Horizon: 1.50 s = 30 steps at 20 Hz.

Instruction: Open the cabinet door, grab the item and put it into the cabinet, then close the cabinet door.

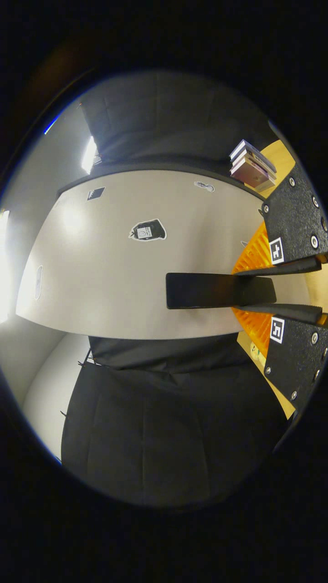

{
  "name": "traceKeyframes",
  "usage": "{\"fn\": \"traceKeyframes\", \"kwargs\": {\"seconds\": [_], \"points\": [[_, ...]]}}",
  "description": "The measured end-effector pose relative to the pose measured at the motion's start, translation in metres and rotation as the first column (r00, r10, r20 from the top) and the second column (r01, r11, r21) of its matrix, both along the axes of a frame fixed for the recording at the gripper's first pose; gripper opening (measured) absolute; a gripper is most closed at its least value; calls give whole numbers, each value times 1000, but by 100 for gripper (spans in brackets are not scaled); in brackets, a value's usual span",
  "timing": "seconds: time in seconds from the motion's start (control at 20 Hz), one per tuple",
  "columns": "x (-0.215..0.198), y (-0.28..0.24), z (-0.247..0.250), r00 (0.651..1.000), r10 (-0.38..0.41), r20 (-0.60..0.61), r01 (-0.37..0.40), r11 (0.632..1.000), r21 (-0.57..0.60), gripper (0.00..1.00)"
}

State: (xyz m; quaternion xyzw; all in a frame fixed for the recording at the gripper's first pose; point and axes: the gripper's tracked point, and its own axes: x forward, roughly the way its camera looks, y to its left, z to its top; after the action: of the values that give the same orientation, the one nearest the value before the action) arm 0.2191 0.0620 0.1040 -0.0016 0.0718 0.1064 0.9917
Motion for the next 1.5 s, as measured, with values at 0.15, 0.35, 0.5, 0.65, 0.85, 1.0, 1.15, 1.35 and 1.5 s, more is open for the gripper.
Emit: {"fn": "traceKeyframes", "kwargs": {"seconds": [0.15,0.35,0.5,0.65,0.85,1.0,1.15,1.35,1.5], "points": [[-13,-14,1,1000,-22,3,22,1000,4,28],[-32,-37,0,998,-60,2,60,998,7,28],[-46,-62,0,995,-95,-1,95,995,14,25],[-57,-90,0,989,-145,-3,145,989,13,23],[-67,-132,-11,970,-243,-18,242,969,-44,20],[-71,-156,-5,950,-314,-1,313,948,-59,19],[-78,-185,-7,927,-375,-2,374,926,-49,12],[-94,-223,-4,890,-455,11,455,889,-45,12],[-104,-237,-1,881,-473,26,473,880,-32,14]]}}
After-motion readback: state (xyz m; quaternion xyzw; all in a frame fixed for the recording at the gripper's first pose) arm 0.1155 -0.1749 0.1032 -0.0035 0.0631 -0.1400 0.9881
